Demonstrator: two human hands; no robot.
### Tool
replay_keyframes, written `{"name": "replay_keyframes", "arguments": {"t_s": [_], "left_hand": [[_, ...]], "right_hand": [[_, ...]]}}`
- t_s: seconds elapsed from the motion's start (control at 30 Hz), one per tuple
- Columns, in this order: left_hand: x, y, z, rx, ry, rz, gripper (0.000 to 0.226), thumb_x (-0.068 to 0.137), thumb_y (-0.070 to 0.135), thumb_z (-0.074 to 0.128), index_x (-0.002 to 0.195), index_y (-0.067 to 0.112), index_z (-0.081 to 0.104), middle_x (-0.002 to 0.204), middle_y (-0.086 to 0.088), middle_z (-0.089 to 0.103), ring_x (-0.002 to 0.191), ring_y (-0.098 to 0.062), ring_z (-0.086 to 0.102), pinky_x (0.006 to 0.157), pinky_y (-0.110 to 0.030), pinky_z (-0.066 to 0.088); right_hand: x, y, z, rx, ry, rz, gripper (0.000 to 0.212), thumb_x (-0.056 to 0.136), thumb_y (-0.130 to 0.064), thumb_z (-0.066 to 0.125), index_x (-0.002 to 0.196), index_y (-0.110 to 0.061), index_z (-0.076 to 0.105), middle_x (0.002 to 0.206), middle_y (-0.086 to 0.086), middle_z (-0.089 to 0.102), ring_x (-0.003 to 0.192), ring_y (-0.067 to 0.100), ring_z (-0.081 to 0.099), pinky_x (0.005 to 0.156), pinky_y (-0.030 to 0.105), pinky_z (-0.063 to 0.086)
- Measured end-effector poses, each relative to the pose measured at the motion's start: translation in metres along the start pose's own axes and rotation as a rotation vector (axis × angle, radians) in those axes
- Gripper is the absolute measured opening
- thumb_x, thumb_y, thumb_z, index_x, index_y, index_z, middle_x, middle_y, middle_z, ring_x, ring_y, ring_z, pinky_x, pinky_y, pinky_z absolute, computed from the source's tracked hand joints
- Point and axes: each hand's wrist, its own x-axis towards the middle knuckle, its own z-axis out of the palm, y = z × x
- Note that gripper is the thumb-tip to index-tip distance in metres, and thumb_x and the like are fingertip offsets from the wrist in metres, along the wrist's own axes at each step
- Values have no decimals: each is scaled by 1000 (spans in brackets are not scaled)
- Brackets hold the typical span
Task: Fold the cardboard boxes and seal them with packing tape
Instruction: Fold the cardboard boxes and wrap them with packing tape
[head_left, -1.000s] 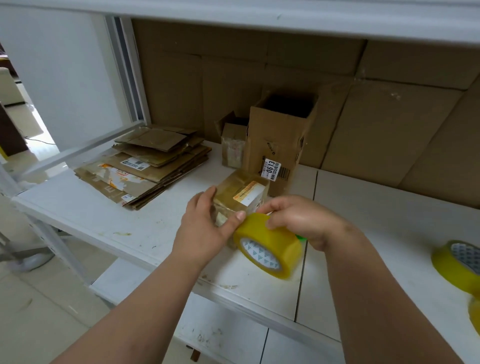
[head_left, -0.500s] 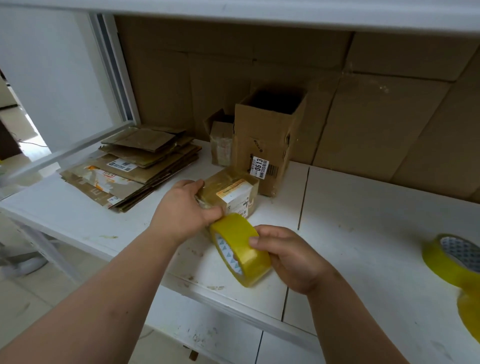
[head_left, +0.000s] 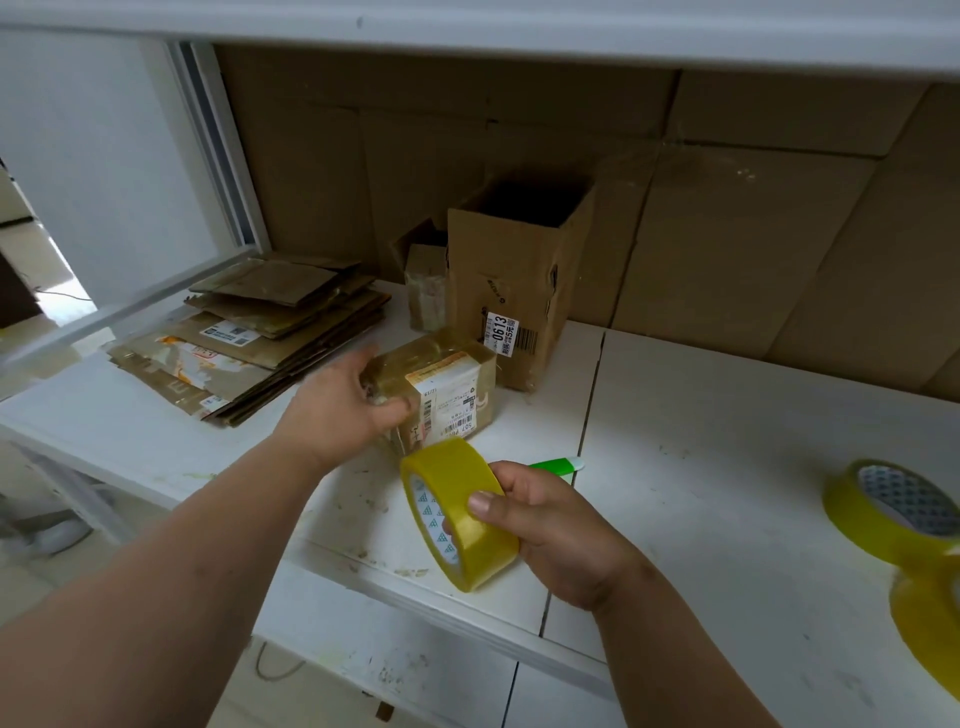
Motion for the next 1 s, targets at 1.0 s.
{"name": "replay_keyframes", "arguments": {"t_s": [1.0], "left_hand": [[-91, 33, 37, -945, -47, -573, 69, 54, 66, 78, 101, 16, 72, 115, -20, 66, 113, -34, 62, 103, -49, 48]], "right_hand": [[37, 31, -81, -1453, 451, 75, 45, 96, -27, 50, 138, -44, 49, 143, -18, 43, 131, 13, 37, 102, 35, 23]]}}
